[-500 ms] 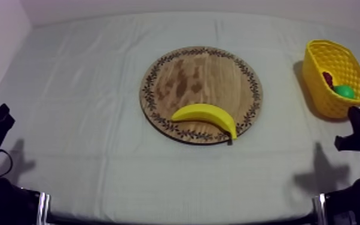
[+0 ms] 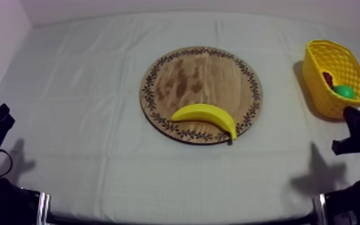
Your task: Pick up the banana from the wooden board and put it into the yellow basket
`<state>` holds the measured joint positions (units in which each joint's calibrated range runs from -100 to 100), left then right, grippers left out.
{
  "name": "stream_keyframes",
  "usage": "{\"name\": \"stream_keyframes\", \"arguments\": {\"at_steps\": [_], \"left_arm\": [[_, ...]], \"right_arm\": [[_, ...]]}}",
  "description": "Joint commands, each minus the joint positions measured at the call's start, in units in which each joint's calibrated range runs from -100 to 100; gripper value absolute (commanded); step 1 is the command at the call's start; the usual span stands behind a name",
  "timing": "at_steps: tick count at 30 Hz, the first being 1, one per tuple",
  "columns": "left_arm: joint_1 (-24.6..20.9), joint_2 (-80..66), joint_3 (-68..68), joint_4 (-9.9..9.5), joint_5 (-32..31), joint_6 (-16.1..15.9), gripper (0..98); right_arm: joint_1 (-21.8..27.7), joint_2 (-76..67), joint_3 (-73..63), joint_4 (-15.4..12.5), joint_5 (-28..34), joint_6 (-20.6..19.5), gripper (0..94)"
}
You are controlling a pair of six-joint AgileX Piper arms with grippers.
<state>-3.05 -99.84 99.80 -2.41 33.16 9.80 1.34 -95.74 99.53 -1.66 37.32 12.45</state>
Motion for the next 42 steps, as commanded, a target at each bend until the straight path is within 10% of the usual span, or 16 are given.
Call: {"name": "stream_keyframes", "arguments": {"at_steps": [1,9,15,27,42], "left_arm": [[0.0,0.0,0.0,-0.01,0.0,0.0,0.1],[0.0,0.0,0.0,-0.01,0.0,0.0,0.1],[0.0,0.0,0.0,-0.01,0.0,0.0,0.1],[0.0,0.0,0.0,-0.01,0.0,0.0,0.1],[0.0,0.0,0.0,-0.01,0.0,0.0,0.1]], "right_arm": [[-2.7,0.0,0.0,0.0,0.0,-0.1,0.4],[-12.7,0.0,0.0,0.0,0.0,-2.9,0.5],[-18.0,0.0,0.0,-0.1,0.3,3.8,0.5],[-25.4,9.6,-6.7,1.4,1.4,3.9,0.6],[-32.1,47.2,-64.1,4.3,38.1,5.7,0.7]]}}
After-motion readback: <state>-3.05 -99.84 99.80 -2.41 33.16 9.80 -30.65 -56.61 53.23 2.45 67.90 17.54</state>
